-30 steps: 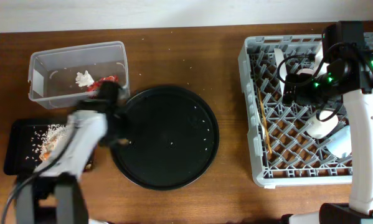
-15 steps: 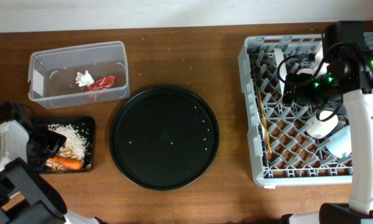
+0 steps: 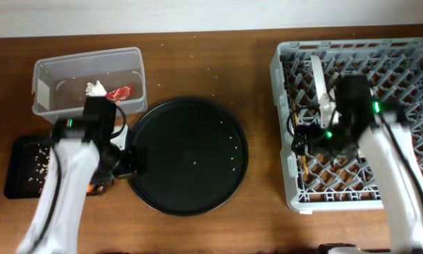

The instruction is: Sort waste into correct bins and load items into the dishwasher rack

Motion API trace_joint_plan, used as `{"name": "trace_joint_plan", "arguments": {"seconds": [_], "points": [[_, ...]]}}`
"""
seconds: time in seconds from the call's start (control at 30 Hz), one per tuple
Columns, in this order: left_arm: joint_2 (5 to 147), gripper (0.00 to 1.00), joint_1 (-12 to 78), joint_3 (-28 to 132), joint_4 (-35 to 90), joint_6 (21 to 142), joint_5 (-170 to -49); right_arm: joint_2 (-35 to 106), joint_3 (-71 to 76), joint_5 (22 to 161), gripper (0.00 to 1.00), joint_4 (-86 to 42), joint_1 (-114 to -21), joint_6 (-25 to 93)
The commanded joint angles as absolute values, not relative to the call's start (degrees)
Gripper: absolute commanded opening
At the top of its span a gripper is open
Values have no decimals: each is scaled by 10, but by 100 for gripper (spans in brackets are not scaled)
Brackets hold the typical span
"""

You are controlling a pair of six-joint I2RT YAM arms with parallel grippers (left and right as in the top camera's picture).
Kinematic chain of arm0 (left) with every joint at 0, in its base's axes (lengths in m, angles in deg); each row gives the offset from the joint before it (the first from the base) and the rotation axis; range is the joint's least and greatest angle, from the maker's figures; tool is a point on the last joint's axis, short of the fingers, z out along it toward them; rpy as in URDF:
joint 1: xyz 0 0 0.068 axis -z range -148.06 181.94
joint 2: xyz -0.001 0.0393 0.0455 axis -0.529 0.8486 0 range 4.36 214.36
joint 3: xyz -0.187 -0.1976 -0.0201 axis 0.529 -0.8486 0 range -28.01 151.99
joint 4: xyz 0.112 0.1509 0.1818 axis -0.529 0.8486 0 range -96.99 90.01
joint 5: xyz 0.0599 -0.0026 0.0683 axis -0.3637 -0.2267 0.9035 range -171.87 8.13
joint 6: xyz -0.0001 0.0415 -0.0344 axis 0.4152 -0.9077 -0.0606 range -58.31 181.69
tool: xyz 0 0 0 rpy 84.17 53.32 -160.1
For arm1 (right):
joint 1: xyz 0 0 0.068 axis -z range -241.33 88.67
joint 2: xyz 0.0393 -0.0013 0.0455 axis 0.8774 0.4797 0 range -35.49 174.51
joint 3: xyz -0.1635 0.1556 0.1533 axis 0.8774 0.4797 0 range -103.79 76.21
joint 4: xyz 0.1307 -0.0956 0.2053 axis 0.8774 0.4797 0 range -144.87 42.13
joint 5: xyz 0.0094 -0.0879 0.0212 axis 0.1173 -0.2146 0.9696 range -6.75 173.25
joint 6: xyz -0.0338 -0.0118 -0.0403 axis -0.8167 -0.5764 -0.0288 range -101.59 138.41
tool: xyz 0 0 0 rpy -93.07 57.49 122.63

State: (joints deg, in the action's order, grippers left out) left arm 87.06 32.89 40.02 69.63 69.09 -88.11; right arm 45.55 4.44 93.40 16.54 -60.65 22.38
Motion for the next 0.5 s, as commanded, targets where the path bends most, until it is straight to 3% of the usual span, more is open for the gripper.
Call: {"name": "trace_joint_plan", "arguments": {"seconds": [0.0, 0.1, 0.47], "points": [[630, 99, 326, 247, 566, 715, -881, 205, 200, 928, 99, 73, -610, 240], [313, 99, 326, 114, 486, 715, -883, -70, 287, 935, 99, 28, -610, 240], [286, 99, 326, 114, 492, 714, -883, -105, 298, 926, 99, 33, -610, 236]]}}
